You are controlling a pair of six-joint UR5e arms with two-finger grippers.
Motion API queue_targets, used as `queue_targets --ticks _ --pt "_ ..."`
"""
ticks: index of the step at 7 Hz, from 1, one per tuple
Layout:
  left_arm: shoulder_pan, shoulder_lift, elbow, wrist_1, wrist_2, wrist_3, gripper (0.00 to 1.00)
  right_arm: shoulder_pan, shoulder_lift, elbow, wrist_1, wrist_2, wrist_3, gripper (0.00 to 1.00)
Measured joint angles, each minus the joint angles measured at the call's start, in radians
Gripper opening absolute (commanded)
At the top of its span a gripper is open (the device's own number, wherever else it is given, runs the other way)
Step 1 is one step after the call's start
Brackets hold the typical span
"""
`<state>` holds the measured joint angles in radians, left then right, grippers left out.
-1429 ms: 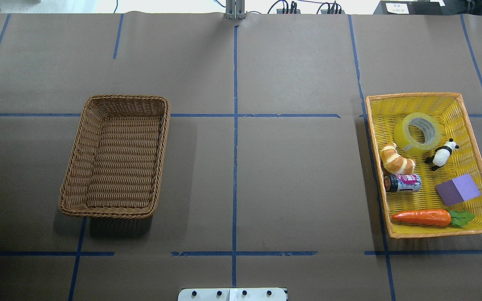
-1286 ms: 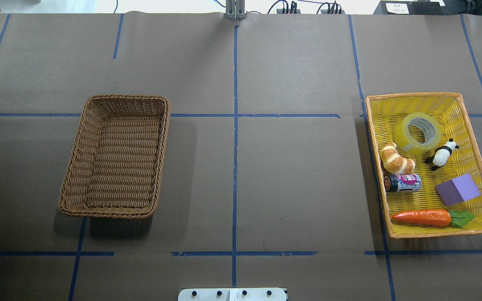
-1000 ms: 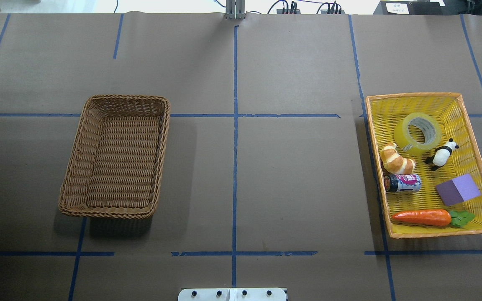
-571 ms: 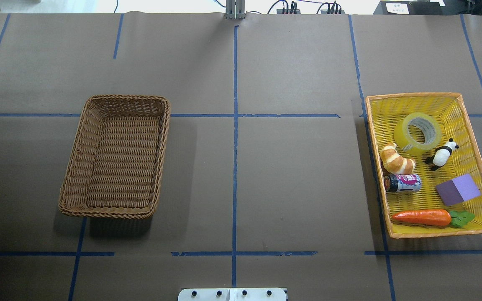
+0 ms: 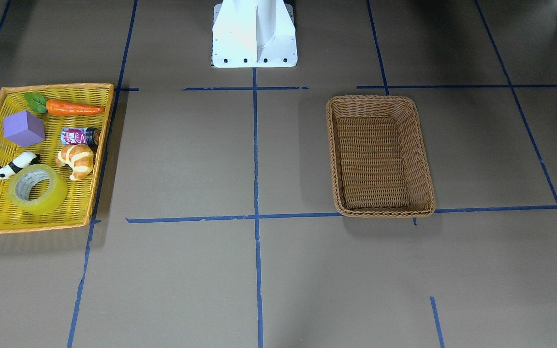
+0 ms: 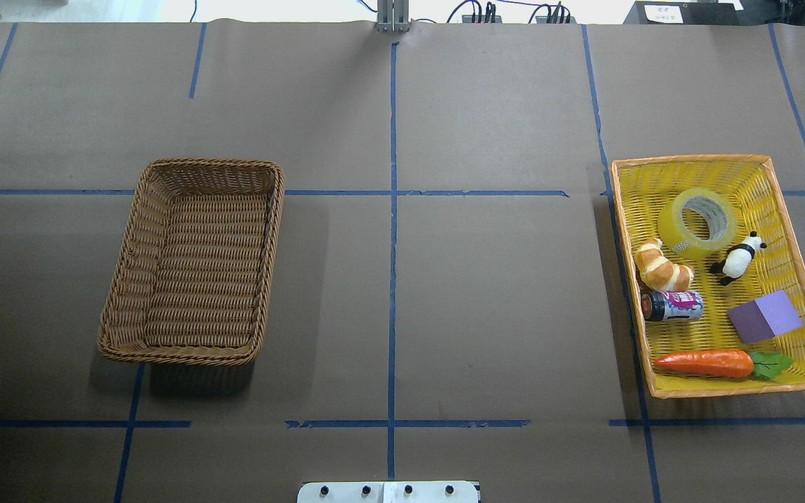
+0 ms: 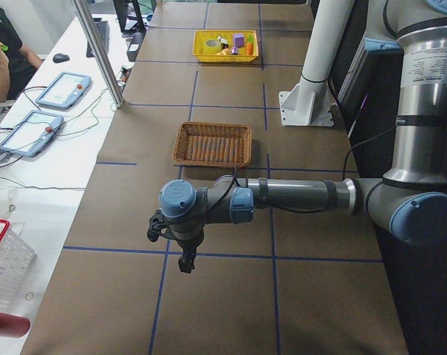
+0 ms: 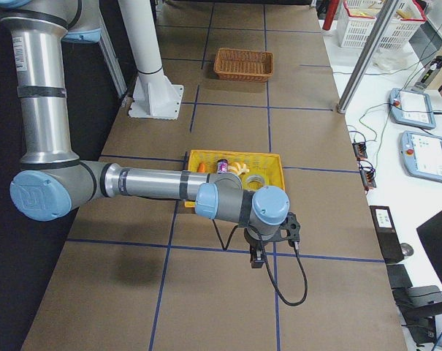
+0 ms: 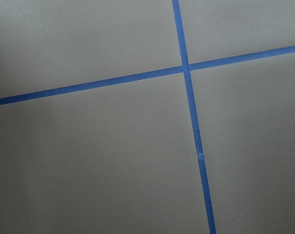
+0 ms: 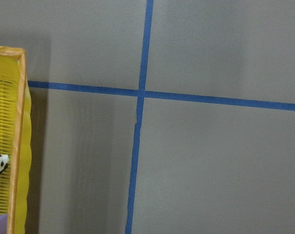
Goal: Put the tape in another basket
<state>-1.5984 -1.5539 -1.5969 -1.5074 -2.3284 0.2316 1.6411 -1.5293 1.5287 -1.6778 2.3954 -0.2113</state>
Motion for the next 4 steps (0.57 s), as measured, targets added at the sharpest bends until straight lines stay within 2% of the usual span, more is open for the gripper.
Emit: queue_targets --ticks 4 --pt "0.0 -0.002 -0.001 -0.001 -0.004 0.001 1.0 -0.022 0.073 0.019 0.0 0.002 0.002 1.0"
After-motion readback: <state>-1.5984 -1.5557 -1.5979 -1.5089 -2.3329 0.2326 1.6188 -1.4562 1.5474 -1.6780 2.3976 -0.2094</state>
